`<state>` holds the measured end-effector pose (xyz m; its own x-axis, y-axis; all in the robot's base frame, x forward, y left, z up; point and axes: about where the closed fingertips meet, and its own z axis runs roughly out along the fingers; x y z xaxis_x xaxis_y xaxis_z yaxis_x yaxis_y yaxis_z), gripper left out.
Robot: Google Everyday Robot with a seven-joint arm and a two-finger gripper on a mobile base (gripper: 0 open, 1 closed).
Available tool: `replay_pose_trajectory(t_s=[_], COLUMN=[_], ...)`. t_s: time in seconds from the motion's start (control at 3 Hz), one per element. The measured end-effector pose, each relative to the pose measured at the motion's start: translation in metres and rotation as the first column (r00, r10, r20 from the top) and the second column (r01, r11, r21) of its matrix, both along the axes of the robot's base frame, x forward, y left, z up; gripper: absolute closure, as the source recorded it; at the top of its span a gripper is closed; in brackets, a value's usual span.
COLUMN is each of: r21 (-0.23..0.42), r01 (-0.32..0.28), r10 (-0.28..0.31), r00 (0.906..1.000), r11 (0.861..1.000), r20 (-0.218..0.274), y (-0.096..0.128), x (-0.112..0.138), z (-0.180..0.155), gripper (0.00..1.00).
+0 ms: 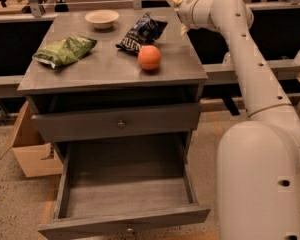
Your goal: Place blue chip bag into middle drawer
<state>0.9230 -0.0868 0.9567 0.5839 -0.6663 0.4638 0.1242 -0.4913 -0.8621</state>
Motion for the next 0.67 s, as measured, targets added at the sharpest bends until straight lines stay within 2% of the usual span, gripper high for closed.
replay_pose_trajectory(t_s=[0.33,0.67], r21=[-0.04,-0.088], r01=[-0.021,-0.072], r10=[0.022,0.075], r00=[0.9997,0.9968], r11=[0.999,0.994], r20=[0.013,0.027], y=[0.009,0.028], x=[0.006,0.009], z=[-0.007,-0.014], gripper=[0.0,0.0])
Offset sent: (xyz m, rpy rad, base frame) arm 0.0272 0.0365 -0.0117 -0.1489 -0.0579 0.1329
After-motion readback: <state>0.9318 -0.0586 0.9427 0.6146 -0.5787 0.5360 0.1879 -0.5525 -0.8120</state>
